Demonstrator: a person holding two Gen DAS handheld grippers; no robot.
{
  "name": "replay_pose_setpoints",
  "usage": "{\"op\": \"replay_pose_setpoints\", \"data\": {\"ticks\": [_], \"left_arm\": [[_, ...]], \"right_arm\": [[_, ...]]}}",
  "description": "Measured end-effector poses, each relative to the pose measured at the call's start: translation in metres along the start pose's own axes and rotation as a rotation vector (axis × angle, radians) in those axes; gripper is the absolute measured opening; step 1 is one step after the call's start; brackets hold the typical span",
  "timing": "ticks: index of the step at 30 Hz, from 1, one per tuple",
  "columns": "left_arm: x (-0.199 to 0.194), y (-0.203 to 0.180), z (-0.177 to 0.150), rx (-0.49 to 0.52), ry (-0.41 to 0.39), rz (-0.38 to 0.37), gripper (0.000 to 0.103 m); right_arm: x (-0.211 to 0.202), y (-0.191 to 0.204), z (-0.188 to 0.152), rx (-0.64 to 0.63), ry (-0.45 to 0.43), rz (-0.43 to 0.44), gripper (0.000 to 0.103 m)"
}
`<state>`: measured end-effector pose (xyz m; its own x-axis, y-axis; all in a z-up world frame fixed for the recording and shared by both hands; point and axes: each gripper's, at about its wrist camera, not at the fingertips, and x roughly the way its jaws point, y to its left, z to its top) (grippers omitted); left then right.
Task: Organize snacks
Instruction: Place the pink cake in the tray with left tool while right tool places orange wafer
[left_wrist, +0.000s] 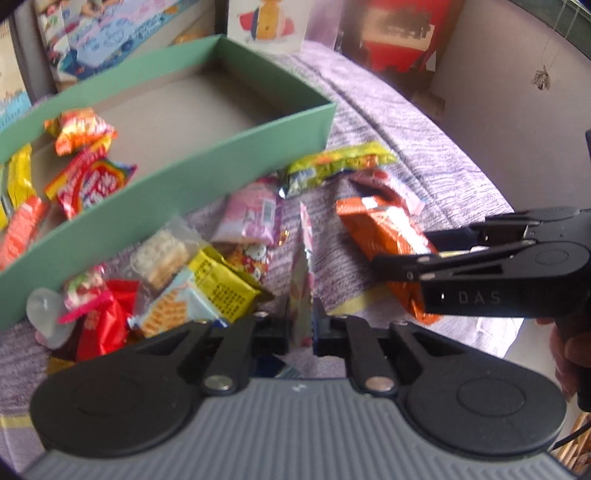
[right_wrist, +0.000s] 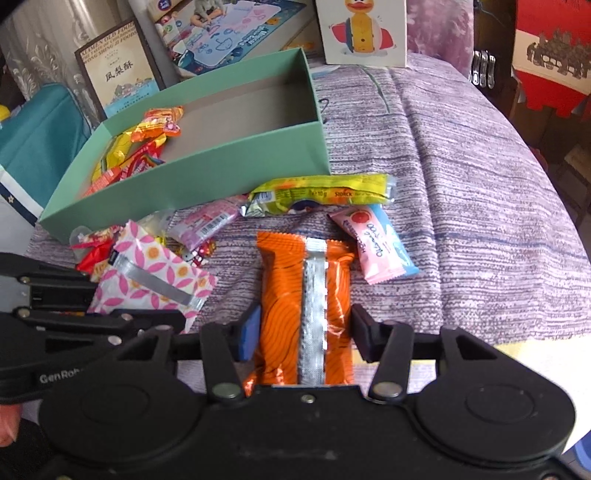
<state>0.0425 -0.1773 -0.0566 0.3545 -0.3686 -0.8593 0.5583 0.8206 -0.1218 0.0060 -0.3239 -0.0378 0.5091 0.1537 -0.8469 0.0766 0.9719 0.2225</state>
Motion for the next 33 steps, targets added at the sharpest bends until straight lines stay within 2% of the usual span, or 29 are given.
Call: {"op": "replay_pose_setpoints", "data": {"ticks": [4, 7, 14, 19, 22, 31, 32, 33], "left_arm": [[-0.012, -0.001, 0.004, 0.010, -0.013, 0.002, 0.010], [-0.027, 0.007, 0.014, -0.004, -0.043, -0.009, 0.010], [-0.041, 0.058, 0.074, -0.098, -0.130, 0.020, 0.010], [-0.012, 0.095, 0.124, -0.179, -0.119, 0.014, 0.010], [0.015, 0.113, 0.149, -0.244, -0.105, -0.023, 0.010], [0.077, 0.146, 0.198, -0.316, -0.084, -0.041, 0.011], [0.082, 0.148, 0.203, -0.318, -0.084, -0.031, 0.014], [0.086, 0.150, 0.206, -0.318, -0.085, -0.008, 0.025]], "right_arm": [[-0.018, 0.006, 0.006, -0.008, -0.028, 0.044, 0.050], [-0.032, 0.012, 0.024, -0.015, -0.059, 0.074, 0.050], [-0.022, 0.035, 0.104, -0.049, -0.124, 0.107, 0.050], [0.017, 0.048, 0.174, -0.035, -0.126, 0.113, 0.050], [0.048, 0.052, 0.207, -0.037, -0.105, 0.092, 0.050], [0.110, 0.050, 0.262, -0.054, -0.077, 0.069, 0.052], [0.113, 0.048, 0.267, -0.050, -0.086, 0.075, 0.055], [0.114, 0.048, 0.270, -0.048, -0.094, 0.075, 0.056]]}}
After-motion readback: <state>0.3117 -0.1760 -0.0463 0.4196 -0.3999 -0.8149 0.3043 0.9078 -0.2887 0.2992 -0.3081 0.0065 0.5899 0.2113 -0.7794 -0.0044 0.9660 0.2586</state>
